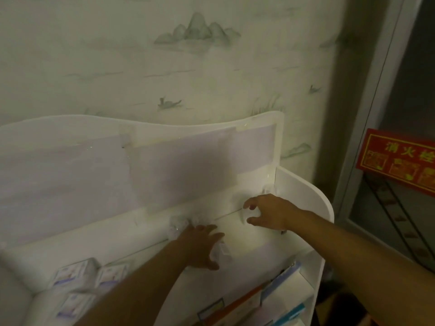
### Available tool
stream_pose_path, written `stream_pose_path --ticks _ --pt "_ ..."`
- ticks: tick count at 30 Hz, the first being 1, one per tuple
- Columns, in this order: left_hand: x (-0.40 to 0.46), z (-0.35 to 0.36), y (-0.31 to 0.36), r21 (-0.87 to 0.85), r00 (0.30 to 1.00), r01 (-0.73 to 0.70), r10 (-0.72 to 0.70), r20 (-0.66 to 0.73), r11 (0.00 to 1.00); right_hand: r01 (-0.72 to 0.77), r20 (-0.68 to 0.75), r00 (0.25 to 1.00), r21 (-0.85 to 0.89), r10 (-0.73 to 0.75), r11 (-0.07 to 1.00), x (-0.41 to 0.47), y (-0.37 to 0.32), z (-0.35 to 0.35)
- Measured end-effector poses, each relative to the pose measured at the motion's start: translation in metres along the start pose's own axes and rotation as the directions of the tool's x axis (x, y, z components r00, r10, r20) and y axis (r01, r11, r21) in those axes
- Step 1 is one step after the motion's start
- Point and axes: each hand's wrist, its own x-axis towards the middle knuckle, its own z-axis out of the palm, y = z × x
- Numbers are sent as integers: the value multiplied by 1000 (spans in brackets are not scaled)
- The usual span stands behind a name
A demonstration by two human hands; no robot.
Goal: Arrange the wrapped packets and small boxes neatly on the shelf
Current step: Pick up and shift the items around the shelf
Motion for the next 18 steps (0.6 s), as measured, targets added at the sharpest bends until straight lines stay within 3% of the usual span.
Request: stream_pose_path --ticks 8,18 --pt "-13 -10 -5 -53 995 80 -77 56 995 74 18 997 48 -75 996 11 -4 -6" --pt "-69 -52 -36 -53 981 175 -179 -80 983 178 26 983 75 -181 981 9 -52 -21"
